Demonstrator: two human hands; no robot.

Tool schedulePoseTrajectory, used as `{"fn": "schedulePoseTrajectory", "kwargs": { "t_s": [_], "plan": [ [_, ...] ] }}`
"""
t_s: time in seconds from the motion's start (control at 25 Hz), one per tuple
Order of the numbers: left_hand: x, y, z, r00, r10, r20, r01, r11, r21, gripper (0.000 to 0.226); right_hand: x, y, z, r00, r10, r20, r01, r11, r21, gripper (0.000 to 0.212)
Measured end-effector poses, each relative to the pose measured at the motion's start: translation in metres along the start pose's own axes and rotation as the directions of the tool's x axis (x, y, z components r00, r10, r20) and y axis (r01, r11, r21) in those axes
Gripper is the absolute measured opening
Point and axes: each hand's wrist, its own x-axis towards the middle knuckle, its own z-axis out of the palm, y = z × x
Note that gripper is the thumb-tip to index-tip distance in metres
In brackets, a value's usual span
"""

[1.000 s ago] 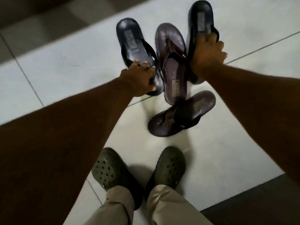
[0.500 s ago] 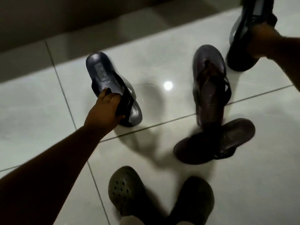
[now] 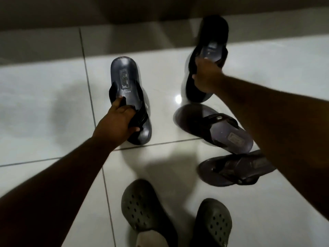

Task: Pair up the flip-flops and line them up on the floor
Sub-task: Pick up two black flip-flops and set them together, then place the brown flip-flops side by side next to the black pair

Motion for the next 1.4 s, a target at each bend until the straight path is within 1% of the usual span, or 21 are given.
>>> {"fn": "schedulePoseTrajectory", "kwargs": {
  "t_s": [0.12,0.24,0.32,0.4,0.6,0.68,0.8,0.88,0.96,1.04,1.08,1.12,1.16,1.2,1.24,1.28,1.32,1.36,1.4],
  "plan": [
    [-0.005,-0.007,0.004,0.999,-0.045,-0.015,0.045,0.999,-0.005,0.053,-0.044,-0.028,0.037,0.987,-0.125,0.099,0.121,0.992,0.045,0.061],
    [-0.007,-0.004,0.008,0.998,-0.055,-0.008,0.055,0.999,-0.004,0.048,-0.079,-0.042,0.063,0.969,-0.171,0.180,0.164,0.985,0.055,0.058],
    [-0.007,0.001,0.009,0.999,-0.036,-0.033,0.036,0.999,-0.012,0.049,-0.093,-0.052,0.073,0.954,-0.229,0.192,0.225,0.974,0.043,0.057],
    [-0.007,0.006,0.010,0.999,-0.020,-0.032,0.019,1.000,-0.014,0.050,-0.101,-0.057,0.082,0.947,-0.255,0.195,0.254,0.967,0.030,0.056],
    [-0.003,0.023,0.013,0.999,0.036,-0.036,-0.037,0.999,-0.021,0.049,-0.104,-0.053,0.083,0.950,-0.267,0.162,0.269,0.963,0.008,0.052],
    [0.000,0.026,0.015,0.999,0.034,-0.034,-0.035,0.999,-0.017,0.050,-0.105,-0.050,0.085,0.949,-0.280,0.144,0.285,0.958,-0.016,0.051],
    [0.002,0.025,0.016,1.000,0.026,0.008,-0.026,0.999,0.019,0.052,-0.104,-0.047,0.084,0.951,-0.291,0.103,0.299,0.951,-0.076,0.050],
    [0.002,0.026,0.014,1.000,0.005,0.022,-0.006,1.000,0.027,0.052,-0.104,-0.048,0.083,0.949,-0.302,0.090,0.309,0.947,-0.086,0.053],
    [-0.001,0.031,0.010,0.998,-0.029,0.047,0.026,0.997,0.079,0.055,-0.106,-0.044,0.077,0.940,-0.333,0.076,0.334,0.942,-0.011,0.065],
    [-0.009,0.039,0.005,0.999,-0.039,-0.020,0.043,0.973,0.227,0.064,-0.116,-0.020,0.066,0.945,-0.325,-0.034,0.327,0.935,0.140,0.070],
    [-0.015,0.047,0.003,0.996,-0.022,-0.087,0.047,0.954,0.297,0.068,-0.125,0.002,0.061,0.953,-0.278,-0.119,0.297,0.935,0.196,0.067],
    [-0.020,0.059,0.004,0.988,0.030,-0.154,0.024,0.940,0.341,0.069,-0.139,0.030,0.058,0.963,-0.185,-0.198,0.228,0.948,0.221,0.061],
    [-0.024,0.076,0.007,0.973,0.116,-0.201,-0.037,0.932,0.362,0.067,-0.156,0.062,0.058,0.969,-0.055,-0.240,0.113,0.965,0.235,0.054],
    [-0.026,0.095,0.014,0.952,0.223,-0.211,-0.130,0.916,0.379,0.062,-0.176,0.090,0.062,0.969,0.089,-0.229,-0.031,0.969,0.243,0.050],
    [-0.026,0.115,0.023,0.931,0.338,-0.135,-0.261,0.878,0.401,0.057,-0.197,0.112,0.071,0.959,0.223,-0.174,-0.180,0.955,0.235,0.049],
    [-0.022,0.139,0.034,0.898,0.440,-0.011,-0.399,0.824,0.403,0.053,-0.217,0.128,0.082,0.935,0.343,-0.095,-0.317,0.923,0.218,0.051],
    [-0.016,0.157,0.051,0.859,0.492,0.141,-0.505,0.769,0.391,0.049,-0.232,0.136,0.095,0.896,0.445,-0.003,-0.434,0.875,0.213,0.054],
    [-0.011,0.173,0.065,0.811,0.508,0.289,-0.584,0.710,0.394,0.047,-0.241,0.139,0.108,0.850,0.519,0.093,-0.526,0.821,0.223,0.059],
    [-0.004,0.184,0.074,0.766,0.523,0.375,-0.643,0.645,0.414,0.046,-0.246,0.139,0.120,0.812,0.556,0.178,-0.584,0.773,0.250,0.062]
  ]
}}
